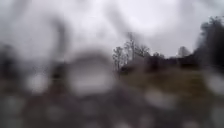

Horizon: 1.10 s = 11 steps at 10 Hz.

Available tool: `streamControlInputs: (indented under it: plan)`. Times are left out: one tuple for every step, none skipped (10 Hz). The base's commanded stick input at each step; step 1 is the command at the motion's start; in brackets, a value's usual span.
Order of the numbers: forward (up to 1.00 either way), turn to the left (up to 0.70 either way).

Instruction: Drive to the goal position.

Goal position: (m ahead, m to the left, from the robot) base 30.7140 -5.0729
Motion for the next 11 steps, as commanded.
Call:
streamControlInputs:
  plan:
    - [0.85,0.00]
    - [0.85,0.00]
    - [0.85,0.00]
    - [0.85,0.00]
    - [0.85,0.00]
    - [0.85,0.00]
    - [0.85,0.00]
    - [0.85,0.00]
    - [0.85,0.00]
    - [0.85,0.07]
    - [0.85,0.34]
